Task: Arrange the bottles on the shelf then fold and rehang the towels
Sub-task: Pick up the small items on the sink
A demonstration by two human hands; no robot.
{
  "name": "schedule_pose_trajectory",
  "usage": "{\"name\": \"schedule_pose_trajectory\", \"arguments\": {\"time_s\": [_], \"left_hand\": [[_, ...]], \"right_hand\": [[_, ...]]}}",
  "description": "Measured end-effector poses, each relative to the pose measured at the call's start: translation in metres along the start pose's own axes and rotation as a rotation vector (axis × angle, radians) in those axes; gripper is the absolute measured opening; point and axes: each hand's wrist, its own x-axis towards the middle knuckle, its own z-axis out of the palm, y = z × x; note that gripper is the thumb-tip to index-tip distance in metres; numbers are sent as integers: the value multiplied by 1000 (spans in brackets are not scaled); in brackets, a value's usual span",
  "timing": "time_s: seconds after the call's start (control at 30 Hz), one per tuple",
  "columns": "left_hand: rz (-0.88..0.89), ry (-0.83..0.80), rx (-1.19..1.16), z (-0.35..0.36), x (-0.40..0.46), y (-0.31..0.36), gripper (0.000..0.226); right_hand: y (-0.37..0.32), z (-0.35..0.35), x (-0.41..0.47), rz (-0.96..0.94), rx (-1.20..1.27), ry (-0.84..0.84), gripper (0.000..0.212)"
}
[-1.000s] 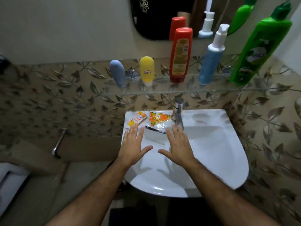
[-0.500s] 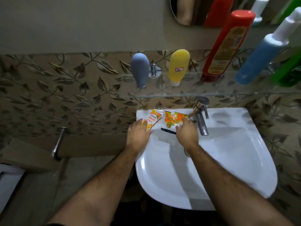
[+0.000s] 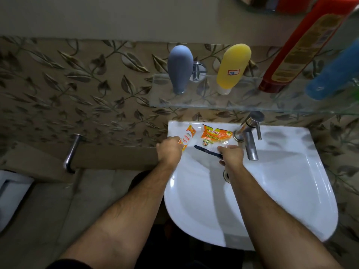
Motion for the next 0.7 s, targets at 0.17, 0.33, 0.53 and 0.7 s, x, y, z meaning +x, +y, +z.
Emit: {"name": "schedule_pose_trajectory", "arguments": {"time_s": [0.17, 0.33, 0.53, 0.7], "left_hand": [[-221, 43, -606, -13, -28, -6, 15], [-378, 178, -960, -19, -65, -33, 5], [-514, 286, -1189, -36, -107, -94, 6], [-573, 283, -1237, -48, -116, -162, 12]], "right_hand": [[5, -5, -22, -44, 154, -170, 27], [7, 6, -60, -161, 141, -322, 25], [11, 37, -121, -279, 73, -450, 14], [26, 97, -161, -347, -9, -498, 19]]}}
